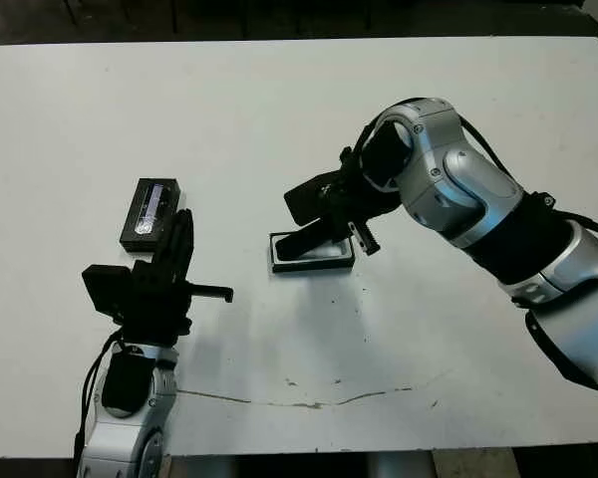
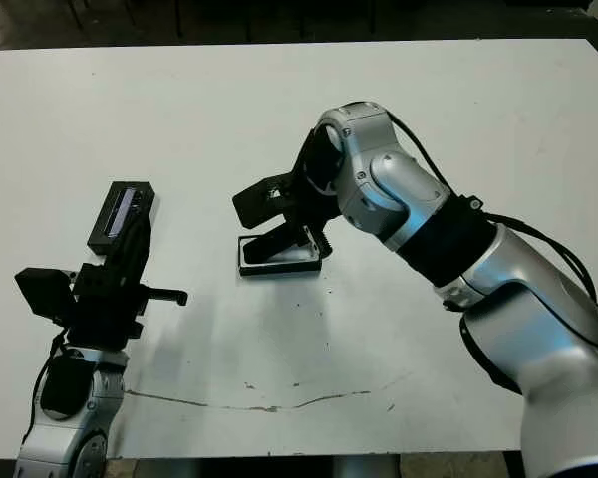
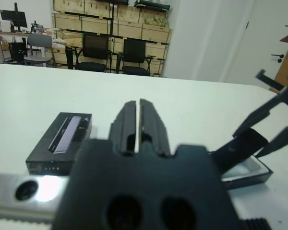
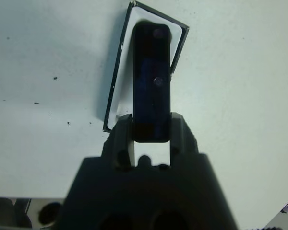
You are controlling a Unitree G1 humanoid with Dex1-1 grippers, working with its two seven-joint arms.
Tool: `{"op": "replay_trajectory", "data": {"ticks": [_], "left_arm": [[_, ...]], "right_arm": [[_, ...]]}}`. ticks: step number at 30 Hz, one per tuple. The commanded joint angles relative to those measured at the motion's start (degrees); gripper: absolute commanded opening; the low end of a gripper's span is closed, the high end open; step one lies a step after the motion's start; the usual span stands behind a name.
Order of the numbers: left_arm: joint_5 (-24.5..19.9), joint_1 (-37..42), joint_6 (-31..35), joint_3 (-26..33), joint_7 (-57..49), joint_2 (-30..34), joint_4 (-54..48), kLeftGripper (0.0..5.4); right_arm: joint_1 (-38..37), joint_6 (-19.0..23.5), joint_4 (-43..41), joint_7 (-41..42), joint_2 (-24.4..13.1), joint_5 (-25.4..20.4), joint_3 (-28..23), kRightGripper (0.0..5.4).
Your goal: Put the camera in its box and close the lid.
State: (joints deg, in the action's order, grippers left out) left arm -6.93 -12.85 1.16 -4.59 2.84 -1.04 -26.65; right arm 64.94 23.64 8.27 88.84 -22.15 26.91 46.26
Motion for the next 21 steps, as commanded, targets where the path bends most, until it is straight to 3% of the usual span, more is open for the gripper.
{"op": "replay_trajectory", "data": {"ticks": [1,10,15,19,21], "left_arm": [[0.28,-1.53,0.63,0.06,-0.58,-0.15,-0.59,0.0],[-0.03,-1.55,0.05,0.77,-0.39,-0.08,-0.29,0.0],[-0.21,-1.22,0.33,1.09,-0.13,0.14,-0.24,0.0],[-0.24,-0.99,0.41,1.15,-0.06,0.11,-0.11,0.0],[0.02,-0.87,0.41,1.07,-0.06,0.18,-0.1,0.0]], "right_arm": [[-2.29,-0.95,0.05,3.32,3.03,-2.19,2.98,0.52],[-3.84,-1.69,1.4,3.56,1.88,-3.61,3.24,0.52],[-1.84,-4.69,3.35,3.66,-0.88,-11.61,3.57,1.37],[-2.77,-10.17,3.01,3.13,-2.16,-11.88,0.06,2.07],[-2.59,-10.36,3.41,3.41,-2.42,-12.19,-0.71,2.38]]}}
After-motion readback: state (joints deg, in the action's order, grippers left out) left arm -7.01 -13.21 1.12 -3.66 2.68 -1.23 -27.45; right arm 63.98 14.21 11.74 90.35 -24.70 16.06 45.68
